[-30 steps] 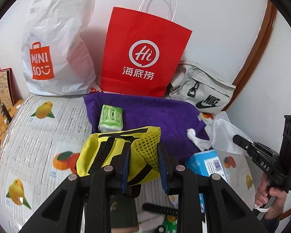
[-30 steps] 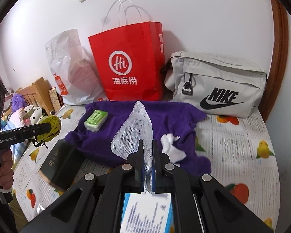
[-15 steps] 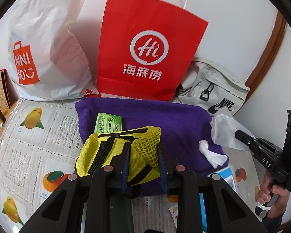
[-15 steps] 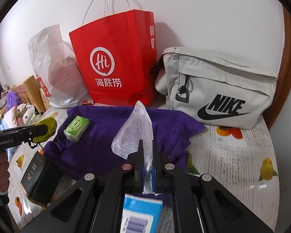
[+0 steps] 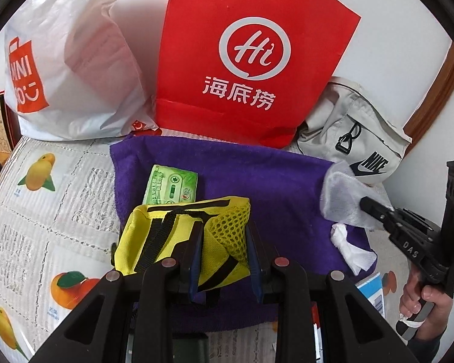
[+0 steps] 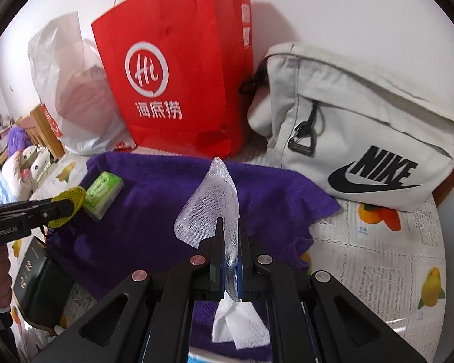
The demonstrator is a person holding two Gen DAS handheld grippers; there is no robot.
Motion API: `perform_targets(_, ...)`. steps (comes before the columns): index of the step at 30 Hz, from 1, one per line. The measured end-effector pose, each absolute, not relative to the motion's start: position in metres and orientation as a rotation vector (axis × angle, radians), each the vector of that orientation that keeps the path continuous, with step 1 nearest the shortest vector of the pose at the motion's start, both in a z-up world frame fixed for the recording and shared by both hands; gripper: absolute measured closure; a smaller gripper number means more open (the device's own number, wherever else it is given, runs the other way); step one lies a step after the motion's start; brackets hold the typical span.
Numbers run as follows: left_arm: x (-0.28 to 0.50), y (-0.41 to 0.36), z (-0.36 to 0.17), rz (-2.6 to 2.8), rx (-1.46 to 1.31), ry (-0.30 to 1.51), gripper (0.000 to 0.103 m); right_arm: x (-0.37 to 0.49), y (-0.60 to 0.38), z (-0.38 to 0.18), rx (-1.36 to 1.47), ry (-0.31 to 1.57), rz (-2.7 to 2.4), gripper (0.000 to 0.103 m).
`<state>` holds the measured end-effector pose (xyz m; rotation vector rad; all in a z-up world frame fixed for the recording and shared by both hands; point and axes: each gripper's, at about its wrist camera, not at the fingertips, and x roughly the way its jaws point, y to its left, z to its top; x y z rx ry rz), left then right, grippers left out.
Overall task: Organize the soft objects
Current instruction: 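Carry the mesh bag and the yellow pouch over the purple towel with both tools, then open the right tool to drop the mesh bag while the left tool releases the yellow pouch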
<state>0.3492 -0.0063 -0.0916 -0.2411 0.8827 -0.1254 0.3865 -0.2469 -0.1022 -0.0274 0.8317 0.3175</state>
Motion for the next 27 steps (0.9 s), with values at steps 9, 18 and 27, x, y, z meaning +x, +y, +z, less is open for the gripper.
perform_targets(9,0.362,-0.017,-0.113,-0.133,-0.25,0.943,0.075,0.4,-0.243,-0.12,-0.037,0.882,0.322,0.098)
perform_targets(18,0.37,-0.016,-0.124,-0.162,-0.27,0.971,0.074,0.412,-0.242,-0.137,-0.049,0.934,0.315,0.096)
perform_targets(27,0.366,-0.022,-0.117,-0.18,-0.243,0.982,0.042,0.411,-0.24,-0.135,-0.059,0.934,0.306,0.048)
